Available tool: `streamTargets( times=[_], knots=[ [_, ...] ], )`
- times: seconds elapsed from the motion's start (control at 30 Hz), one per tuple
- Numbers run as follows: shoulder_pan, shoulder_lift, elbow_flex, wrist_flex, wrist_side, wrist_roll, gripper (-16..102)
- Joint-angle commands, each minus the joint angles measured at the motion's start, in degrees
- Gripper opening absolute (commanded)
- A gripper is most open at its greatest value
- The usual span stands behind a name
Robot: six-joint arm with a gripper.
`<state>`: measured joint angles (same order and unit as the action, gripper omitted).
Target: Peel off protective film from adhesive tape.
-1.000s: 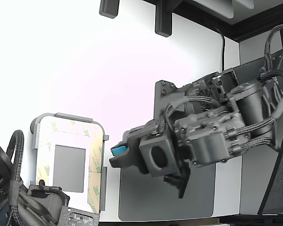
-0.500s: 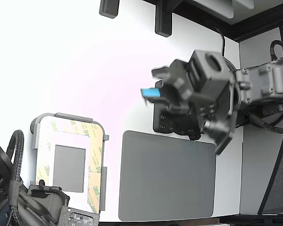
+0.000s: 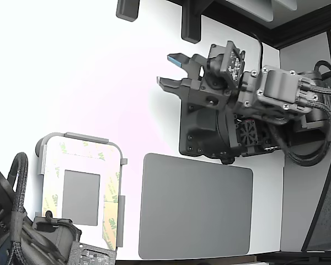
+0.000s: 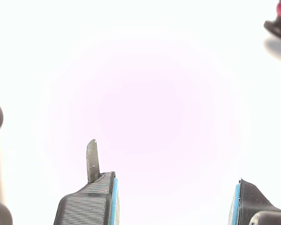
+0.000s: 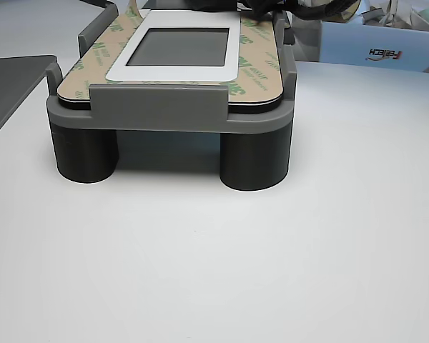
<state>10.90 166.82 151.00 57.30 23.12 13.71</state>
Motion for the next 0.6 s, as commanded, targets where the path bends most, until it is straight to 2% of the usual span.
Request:
streamTargets(
  times=[0.0,0.13,0.57],
  knots=[
    [-1.23,1.49,-0.09,-0.70,-1.23,-1.23,100],
    [-1.49,2.37,0.18,-0.88,-2.99,-2.29,100],
    [-1.49,2.46,0.18,-0.88,-3.08,-2.37,100]
  ],
)
